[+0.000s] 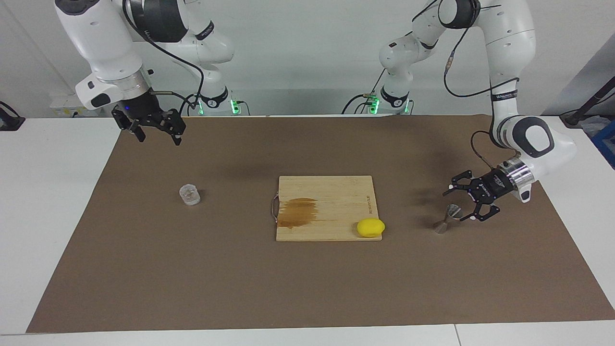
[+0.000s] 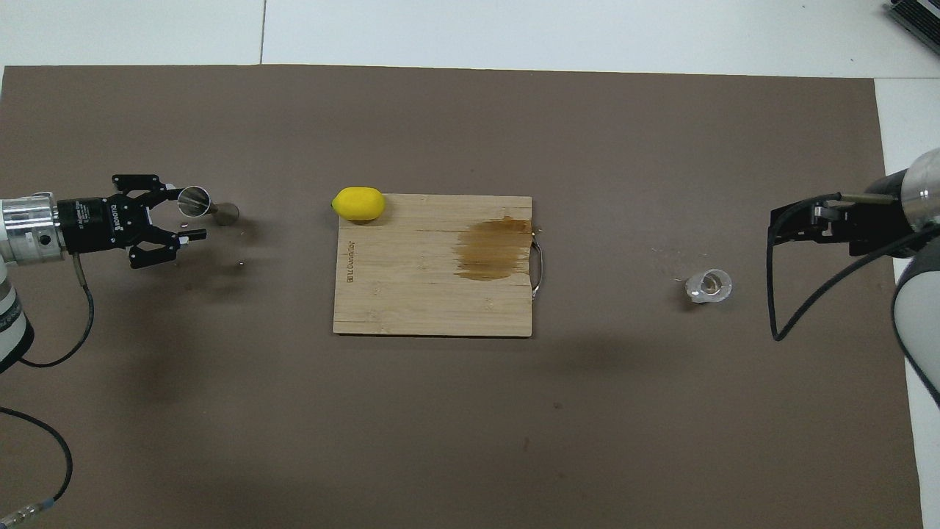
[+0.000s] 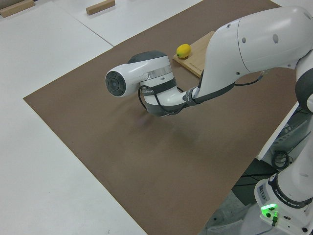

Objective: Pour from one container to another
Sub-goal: 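Advance the open left gripper around the small metal cup, then close the left gripper on the small metal cup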

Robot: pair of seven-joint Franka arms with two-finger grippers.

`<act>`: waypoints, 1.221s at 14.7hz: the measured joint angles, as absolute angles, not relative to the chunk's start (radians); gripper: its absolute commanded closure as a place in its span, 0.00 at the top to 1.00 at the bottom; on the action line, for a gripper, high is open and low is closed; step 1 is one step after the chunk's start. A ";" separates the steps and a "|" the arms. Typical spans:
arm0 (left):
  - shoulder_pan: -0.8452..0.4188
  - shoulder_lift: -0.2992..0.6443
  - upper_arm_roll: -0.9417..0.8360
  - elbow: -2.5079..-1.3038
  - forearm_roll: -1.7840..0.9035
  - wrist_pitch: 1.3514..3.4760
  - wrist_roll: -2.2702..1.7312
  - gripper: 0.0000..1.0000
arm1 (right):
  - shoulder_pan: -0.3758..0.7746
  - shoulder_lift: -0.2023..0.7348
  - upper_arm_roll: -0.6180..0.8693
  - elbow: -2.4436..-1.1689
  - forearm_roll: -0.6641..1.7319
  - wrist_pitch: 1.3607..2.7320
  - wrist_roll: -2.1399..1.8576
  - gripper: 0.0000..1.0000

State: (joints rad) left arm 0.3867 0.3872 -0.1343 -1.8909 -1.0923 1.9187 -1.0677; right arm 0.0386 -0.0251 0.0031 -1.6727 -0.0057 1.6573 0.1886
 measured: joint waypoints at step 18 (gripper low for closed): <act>0.387 0.381 -0.135 -1.895 -1.153 1.970 -1.056 0.70 | 0.047 -0.025 0.003 -1.673 -0.006 1.658 0.191 1.00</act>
State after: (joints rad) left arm 0.3866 0.3805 -0.1354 -1.8949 -1.1531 1.9698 -1.0562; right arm 0.0474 -0.0252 0.0035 -1.6734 -0.0057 1.6583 0.1907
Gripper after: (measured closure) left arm 0.295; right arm 0.000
